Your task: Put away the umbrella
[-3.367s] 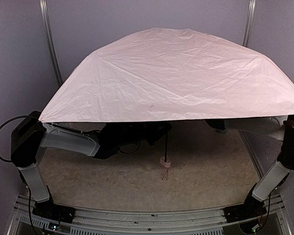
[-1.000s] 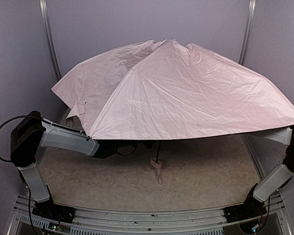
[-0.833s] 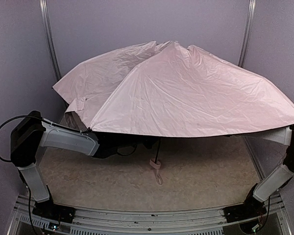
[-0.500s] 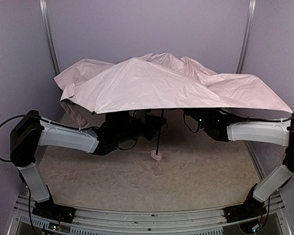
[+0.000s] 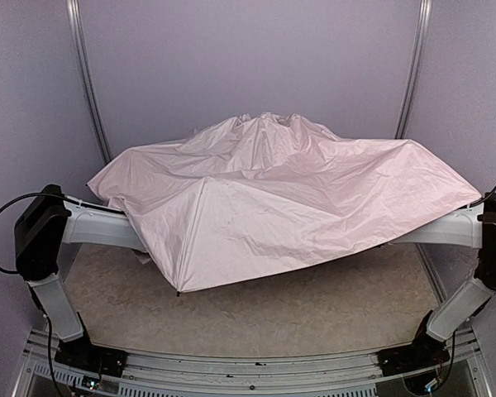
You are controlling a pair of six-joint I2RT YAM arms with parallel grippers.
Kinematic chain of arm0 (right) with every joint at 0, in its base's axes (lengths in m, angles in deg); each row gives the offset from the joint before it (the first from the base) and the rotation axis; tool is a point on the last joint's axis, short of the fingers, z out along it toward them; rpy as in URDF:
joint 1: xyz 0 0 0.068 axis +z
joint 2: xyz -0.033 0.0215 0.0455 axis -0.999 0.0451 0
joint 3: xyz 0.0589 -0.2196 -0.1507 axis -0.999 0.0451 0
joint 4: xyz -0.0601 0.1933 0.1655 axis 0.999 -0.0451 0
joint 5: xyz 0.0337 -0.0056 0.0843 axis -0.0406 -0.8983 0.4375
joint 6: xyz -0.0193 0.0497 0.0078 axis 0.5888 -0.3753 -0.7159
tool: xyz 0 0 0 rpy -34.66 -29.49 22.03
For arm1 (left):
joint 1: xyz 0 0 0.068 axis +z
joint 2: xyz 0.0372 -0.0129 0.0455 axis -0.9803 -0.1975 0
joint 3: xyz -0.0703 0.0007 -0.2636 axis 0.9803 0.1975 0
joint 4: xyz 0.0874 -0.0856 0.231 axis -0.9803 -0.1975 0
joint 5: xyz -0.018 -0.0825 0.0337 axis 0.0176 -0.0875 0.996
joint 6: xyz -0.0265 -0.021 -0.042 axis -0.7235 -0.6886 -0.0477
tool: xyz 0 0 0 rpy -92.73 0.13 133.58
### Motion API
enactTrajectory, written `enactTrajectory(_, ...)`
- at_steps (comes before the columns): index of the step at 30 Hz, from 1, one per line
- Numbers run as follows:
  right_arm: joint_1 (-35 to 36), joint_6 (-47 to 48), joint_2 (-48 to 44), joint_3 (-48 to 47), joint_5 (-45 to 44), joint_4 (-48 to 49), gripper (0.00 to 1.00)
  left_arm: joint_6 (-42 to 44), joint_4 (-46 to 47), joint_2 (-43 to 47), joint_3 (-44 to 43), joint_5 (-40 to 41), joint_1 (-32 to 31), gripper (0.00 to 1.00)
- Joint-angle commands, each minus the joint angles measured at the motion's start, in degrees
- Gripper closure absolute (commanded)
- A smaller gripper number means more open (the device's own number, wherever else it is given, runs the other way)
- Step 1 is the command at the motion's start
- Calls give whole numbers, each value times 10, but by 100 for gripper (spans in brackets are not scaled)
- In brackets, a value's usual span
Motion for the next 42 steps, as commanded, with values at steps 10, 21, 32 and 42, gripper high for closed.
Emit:
enactTrajectory(10,-101,-11,-92,-35,-22,108,100,147,-84,44,50,-125,-56,54)
enactTrajectory(21,-221,86,-167,-49,74,86,100,184,-140,185,197,-188,-6,42)
enactTrajectory(32,-256,158,-154,-52,282,-9,100,38,54,446,392,70,203,43)
enactTrajectory(42,-238,155,-132,-55,351,-32,100,9,44,419,355,109,274,32)
